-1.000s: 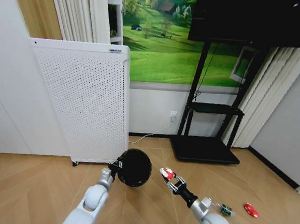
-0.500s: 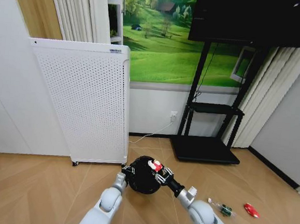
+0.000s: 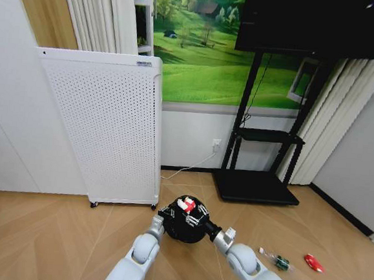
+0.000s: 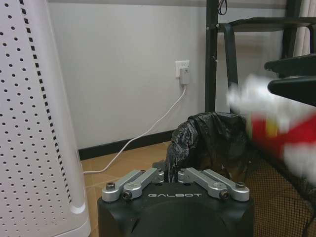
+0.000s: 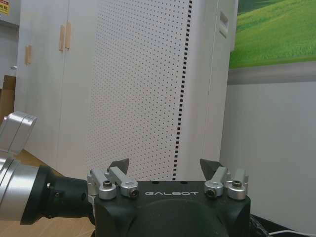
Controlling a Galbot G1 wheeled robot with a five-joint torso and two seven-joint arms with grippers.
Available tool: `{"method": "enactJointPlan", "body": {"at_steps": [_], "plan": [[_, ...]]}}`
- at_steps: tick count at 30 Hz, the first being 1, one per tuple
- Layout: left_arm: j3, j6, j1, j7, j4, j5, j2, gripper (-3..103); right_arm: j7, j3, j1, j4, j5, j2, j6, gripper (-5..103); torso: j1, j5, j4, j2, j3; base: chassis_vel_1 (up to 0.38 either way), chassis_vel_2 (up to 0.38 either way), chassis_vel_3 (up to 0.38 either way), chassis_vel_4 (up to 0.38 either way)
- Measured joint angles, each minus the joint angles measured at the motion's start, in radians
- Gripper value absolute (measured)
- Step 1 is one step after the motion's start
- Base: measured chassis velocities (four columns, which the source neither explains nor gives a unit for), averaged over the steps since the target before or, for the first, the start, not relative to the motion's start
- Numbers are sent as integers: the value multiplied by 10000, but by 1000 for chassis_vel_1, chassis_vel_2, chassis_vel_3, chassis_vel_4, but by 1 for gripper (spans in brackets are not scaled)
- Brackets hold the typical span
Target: Pick up the trash bin and place the garbage on the floor into it.
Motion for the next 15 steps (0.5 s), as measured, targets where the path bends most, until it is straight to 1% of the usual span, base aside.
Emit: {"method": "enactJointPlan", "body": {"at_steps": [1, 2, 5, 7, 9, 10, 11, 14, 15], "plan": [[0, 0, -1, 4, -7, 3, 2, 7, -9, 37, -2, 0, -1, -26, -3, 84, 0, 0, 0, 0, 0, 0, 0, 0, 0], [-4, 7, -4, 12, -39, 16, 3, 7, -30, 137, -27, 2, -6, -61, -3, 98, 0, 0, 0, 0, 0, 0, 0, 0, 0], [-29, 17, 46, 12, -132, 33, 16, 7, 73, 249, -83, 5, -13, -70, -6, 99, 0, 0, 0, 0, 0, 0, 0, 0, 0], [-116, 44, 146, 26, -388, 34, 125, 7, 289, 490, -171, -16, -15, -72, -88, 100, 0, 0, 0, 0, 0, 0, 0, 0, 0], [-367, 130, 373, 29, -894, -12, 401, 7, 467, 969, -237, -322, -7, -17, -187, 100, 0, -1, -1, 1, 0, 0, 0, 0, 0], [-367, 130, 373, 29, -894, -12, 401, 7, 467, 969, -237, -322, -7, -17, -187, 100, 0, -1, -1, 1, 0, 0, 0, 0, 0], [-508, 163, 492, 34, -1140, -39, 532, 7, 481, 1220, -252, -540, -13, 33, -188, 100, 0, -1, -1, 1, 0, 0, 0, 0, 0], [-1199, 282, 1075, 43, -2189, -81, 1126, 7, 631, 2019, -396, -1058, -67, 167, -219, 100, 0, 0, 2, 1, 0, 0, 0, 0, 0], [-1199, 282, 1075, 43, -2189, -81, 1126, 7, 631, 2019, -396, -1058, -67, 167, -219, 100, 0, 0, 2, 1, 0, 0, 0, 0, 0]]}}
